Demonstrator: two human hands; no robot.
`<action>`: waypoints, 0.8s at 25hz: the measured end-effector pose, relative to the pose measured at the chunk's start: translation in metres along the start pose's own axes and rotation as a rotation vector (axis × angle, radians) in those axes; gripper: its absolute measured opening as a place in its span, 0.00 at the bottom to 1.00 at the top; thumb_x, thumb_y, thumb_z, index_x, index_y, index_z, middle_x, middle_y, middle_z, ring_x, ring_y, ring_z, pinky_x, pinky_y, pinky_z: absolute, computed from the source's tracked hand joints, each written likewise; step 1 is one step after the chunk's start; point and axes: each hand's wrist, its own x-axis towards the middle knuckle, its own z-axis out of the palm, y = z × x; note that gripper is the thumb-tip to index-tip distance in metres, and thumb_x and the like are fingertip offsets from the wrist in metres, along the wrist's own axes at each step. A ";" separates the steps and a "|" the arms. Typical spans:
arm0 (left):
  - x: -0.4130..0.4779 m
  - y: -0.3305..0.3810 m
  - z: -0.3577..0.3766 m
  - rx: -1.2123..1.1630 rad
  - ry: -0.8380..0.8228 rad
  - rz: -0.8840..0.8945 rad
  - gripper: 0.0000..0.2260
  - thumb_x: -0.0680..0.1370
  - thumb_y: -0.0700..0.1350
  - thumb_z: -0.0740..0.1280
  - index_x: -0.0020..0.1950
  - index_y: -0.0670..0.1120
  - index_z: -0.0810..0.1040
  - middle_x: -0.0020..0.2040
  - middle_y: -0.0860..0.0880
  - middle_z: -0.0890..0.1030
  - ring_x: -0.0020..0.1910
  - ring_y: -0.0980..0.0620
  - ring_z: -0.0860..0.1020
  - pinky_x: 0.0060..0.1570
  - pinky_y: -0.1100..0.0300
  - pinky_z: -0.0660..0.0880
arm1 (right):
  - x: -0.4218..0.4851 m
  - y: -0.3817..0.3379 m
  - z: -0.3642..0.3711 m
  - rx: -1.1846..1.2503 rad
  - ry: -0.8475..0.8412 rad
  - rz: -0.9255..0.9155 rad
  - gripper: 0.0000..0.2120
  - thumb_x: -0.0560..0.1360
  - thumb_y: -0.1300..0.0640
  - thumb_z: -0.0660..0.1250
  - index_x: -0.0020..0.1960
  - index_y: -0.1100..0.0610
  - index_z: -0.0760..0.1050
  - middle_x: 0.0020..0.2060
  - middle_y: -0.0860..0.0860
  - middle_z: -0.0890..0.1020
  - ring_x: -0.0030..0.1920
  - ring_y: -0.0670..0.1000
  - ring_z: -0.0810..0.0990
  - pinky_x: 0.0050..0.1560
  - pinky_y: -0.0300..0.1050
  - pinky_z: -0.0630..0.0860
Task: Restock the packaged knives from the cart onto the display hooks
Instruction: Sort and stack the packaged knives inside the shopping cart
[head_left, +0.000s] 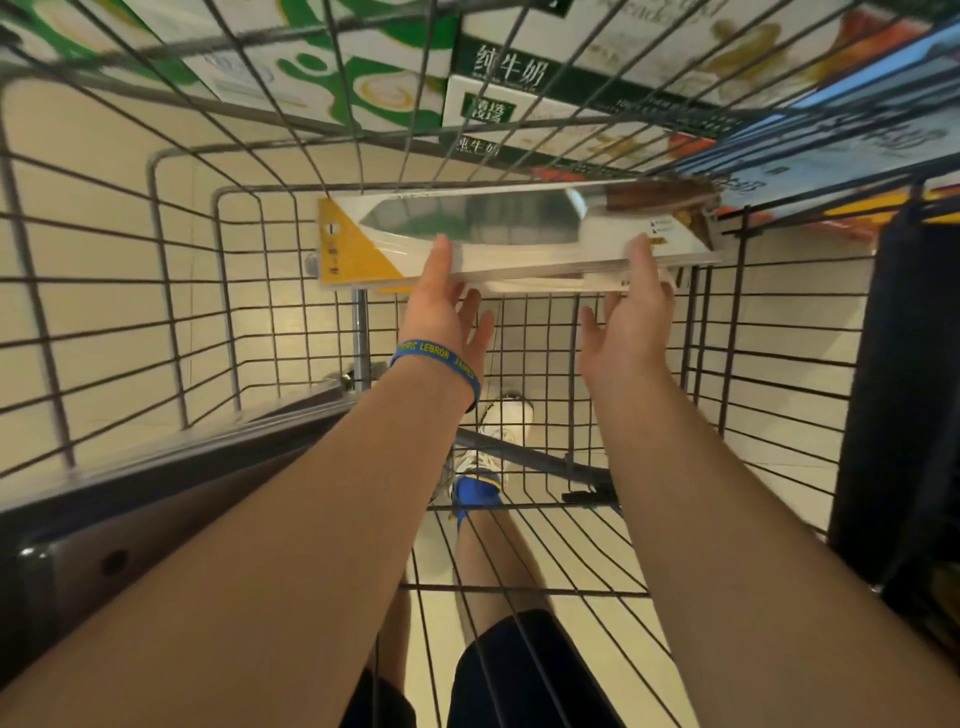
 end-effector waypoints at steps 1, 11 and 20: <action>0.000 0.000 0.000 0.006 0.013 -0.001 0.21 0.74 0.60 0.71 0.61 0.49 0.78 0.55 0.52 0.80 0.53 0.54 0.80 0.48 0.59 0.78 | -0.002 0.003 -0.003 0.006 0.013 0.011 0.33 0.75 0.42 0.74 0.76 0.47 0.67 0.66 0.48 0.78 0.62 0.47 0.77 0.60 0.49 0.74; -0.002 -0.008 -0.006 0.049 0.116 -0.011 0.22 0.72 0.60 0.74 0.59 0.48 0.77 0.54 0.51 0.80 0.48 0.55 0.82 0.36 0.65 0.79 | -0.014 0.012 -0.009 0.014 0.068 0.054 0.24 0.73 0.31 0.70 0.62 0.44 0.72 0.59 0.46 0.78 0.56 0.46 0.76 0.58 0.50 0.72; -0.031 -0.015 -0.006 0.179 0.174 -0.024 0.16 0.74 0.61 0.71 0.47 0.50 0.74 0.50 0.50 0.77 0.44 0.54 0.82 0.38 0.63 0.80 | -0.058 0.031 -0.022 -0.111 0.106 0.248 0.34 0.75 0.30 0.66 0.70 0.52 0.73 0.54 0.49 0.78 0.54 0.53 0.78 0.57 0.50 0.79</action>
